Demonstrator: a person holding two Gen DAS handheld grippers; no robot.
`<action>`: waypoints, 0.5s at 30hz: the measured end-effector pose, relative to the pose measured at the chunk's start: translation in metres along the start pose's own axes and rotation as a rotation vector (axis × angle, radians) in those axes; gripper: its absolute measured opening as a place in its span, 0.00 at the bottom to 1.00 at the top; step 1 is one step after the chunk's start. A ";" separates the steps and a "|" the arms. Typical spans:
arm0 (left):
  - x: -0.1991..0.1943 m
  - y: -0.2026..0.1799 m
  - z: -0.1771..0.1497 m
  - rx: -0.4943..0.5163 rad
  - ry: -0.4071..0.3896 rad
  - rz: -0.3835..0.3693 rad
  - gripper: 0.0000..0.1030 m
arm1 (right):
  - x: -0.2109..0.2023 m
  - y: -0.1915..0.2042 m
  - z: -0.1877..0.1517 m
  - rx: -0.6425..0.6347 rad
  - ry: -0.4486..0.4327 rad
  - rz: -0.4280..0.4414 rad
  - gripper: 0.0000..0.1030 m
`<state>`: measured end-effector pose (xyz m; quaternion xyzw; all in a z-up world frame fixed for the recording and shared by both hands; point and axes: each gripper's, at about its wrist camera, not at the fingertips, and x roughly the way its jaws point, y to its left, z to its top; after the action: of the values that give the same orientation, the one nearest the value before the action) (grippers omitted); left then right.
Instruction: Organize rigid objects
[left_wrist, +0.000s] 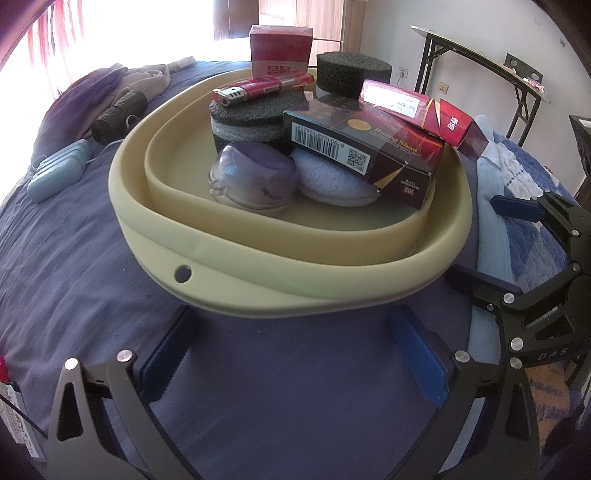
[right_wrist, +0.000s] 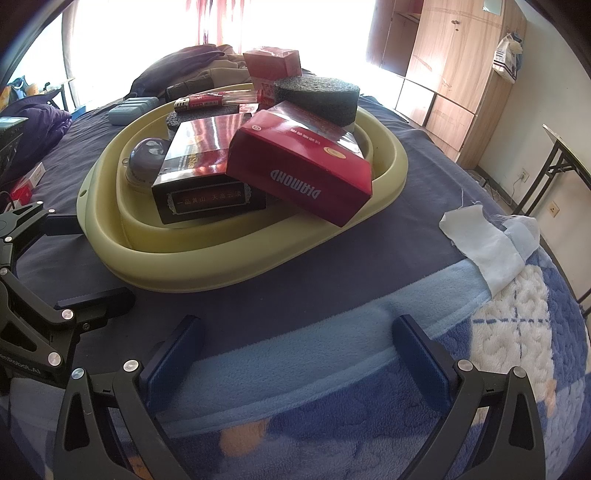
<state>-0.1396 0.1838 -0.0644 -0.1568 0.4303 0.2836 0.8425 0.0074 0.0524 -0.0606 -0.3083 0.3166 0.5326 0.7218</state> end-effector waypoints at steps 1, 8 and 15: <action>0.000 0.000 0.000 0.000 0.000 0.000 1.00 | 0.001 0.000 0.000 0.000 0.000 0.000 1.00; 0.001 0.000 0.000 0.000 0.000 0.000 1.00 | 0.000 0.000 0.000 0.000 0.000 0.000 1.00; 0.001 0.000 0.000 0.000 0.000 0.000 1.00 | 0.000 0.000 0.000 0.000 0.000 0.000 1.00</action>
<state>-0.1391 0.1837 -0.0649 -0.1567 0.4303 0.2836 0.8425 0.0074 0.0524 -0.0606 -0.3082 0.3167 0.5326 0.7218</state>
